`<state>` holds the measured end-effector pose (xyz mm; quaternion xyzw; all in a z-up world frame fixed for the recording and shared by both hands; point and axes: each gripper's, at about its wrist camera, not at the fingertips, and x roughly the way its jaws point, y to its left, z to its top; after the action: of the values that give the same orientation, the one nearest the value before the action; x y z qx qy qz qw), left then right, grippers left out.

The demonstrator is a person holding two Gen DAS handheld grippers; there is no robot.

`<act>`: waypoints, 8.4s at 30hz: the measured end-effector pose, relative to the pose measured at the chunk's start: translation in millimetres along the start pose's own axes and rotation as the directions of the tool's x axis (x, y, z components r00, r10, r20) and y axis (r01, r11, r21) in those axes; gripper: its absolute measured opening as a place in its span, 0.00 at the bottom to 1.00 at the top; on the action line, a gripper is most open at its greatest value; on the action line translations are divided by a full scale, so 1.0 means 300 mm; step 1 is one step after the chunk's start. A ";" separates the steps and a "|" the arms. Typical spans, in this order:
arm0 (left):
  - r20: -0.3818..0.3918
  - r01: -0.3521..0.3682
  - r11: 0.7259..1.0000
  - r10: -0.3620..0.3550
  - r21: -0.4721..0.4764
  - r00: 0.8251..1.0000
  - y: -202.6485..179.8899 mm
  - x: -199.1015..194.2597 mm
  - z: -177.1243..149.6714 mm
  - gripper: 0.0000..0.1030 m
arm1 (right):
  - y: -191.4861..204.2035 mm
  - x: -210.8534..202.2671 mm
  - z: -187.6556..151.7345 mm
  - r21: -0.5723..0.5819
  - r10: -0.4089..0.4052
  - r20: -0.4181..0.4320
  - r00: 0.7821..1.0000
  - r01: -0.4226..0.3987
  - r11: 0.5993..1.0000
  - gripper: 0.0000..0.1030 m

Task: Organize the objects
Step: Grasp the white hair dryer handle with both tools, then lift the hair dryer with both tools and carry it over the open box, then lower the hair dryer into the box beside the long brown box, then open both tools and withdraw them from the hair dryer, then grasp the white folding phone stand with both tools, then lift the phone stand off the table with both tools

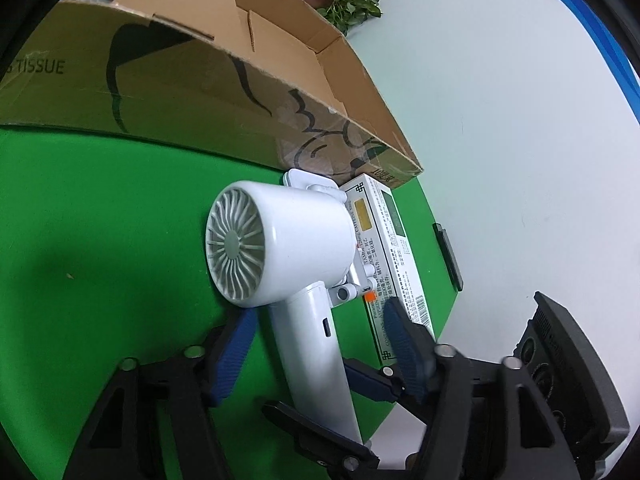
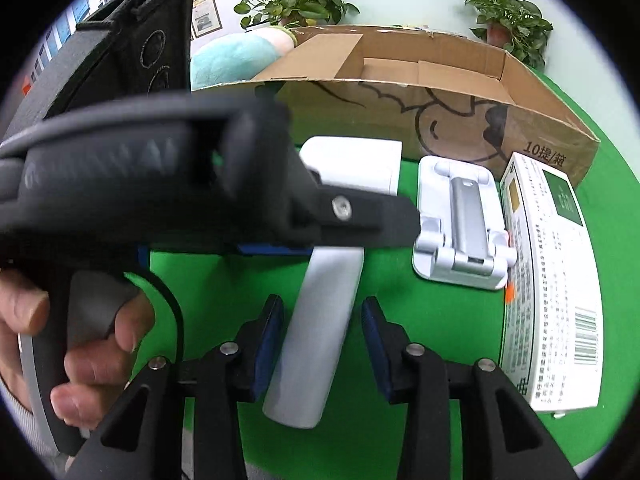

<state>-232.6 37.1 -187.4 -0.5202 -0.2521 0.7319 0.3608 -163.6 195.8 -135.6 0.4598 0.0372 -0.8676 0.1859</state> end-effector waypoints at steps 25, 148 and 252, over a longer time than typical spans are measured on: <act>0.065 -0.042 0.999 0.041 0.015 0.997 -0.105 -0.013 0.005 0.30 | 0.050 -0.071 -0.022 0.043 -0.105 0.114 0.988 0.101 0.994 0.25; 0.320 -0.518 0.831 0.444 0.203 0.837 -0.238 -0.155 0.760 0.55 | -0.224 0.140 0.561 -0.004 0.144 0.113 0.983 -0.144 0.990 0.85; 0.009 -0.029 0.998 0.029 -0.057 1.000 -0.073 0.168 0.051 0.33 | -0.075 0.010 -0.049 0.178 -0.013 0.141 0.990 -0.012 0.984 0.68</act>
<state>-251.3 90.4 -195.2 -0.5304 -0.2671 0.7320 0.3339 -161.8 219.3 -148.9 0.4117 -0.0537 -0.8979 0.1460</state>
